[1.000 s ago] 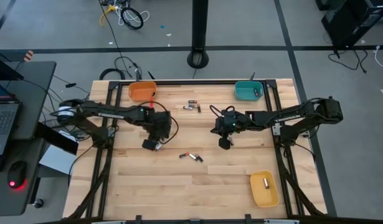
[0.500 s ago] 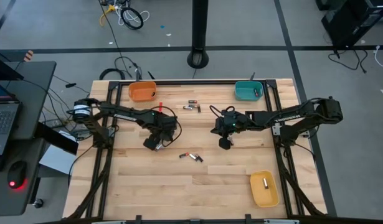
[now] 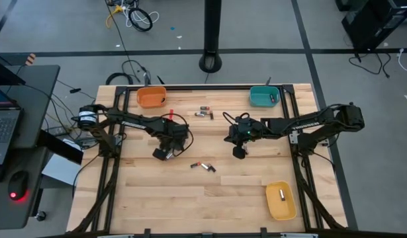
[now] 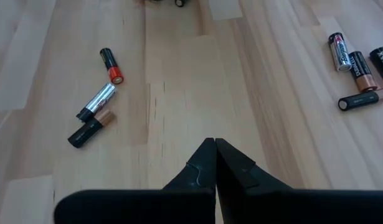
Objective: Sort batteries
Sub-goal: Put the black-orange battery into the orange bin
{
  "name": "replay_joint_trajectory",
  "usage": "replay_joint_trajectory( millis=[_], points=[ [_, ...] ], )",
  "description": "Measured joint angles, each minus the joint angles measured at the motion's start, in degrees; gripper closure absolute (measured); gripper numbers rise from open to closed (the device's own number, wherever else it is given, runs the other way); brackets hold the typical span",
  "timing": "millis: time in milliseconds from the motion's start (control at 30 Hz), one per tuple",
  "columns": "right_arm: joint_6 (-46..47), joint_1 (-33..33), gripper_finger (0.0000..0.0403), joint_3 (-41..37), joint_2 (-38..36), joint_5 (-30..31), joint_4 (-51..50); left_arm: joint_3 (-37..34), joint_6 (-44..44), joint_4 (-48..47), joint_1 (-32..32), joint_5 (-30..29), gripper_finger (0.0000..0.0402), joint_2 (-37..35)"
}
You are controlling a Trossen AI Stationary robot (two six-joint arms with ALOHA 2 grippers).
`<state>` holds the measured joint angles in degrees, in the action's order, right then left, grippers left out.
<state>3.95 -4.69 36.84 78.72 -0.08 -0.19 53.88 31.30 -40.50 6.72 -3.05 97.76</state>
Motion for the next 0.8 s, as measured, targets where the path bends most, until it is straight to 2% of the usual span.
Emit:
replay_joint_trajectory(
  millis=[133,400,800],
  points=[
    [-0.1,0.0,0.0394,0.0,0.0,0.0,0.0,2.8,-4.5,-2.1,0.1,0.2,0.0358,0.5],
    [-0.7,0.0,0.0394,0.0,0.0,0.0,-1.3,9.6,-7.9,-7.0,3.2,1.3,0.0358,-0.5],
    [-0.1,-1.0,0.0394,0.0,0.0,-0.1,-3.5,10.0,-20.3,-7.9,16.8,0.9,0.0358,-14.6]
  ],
)
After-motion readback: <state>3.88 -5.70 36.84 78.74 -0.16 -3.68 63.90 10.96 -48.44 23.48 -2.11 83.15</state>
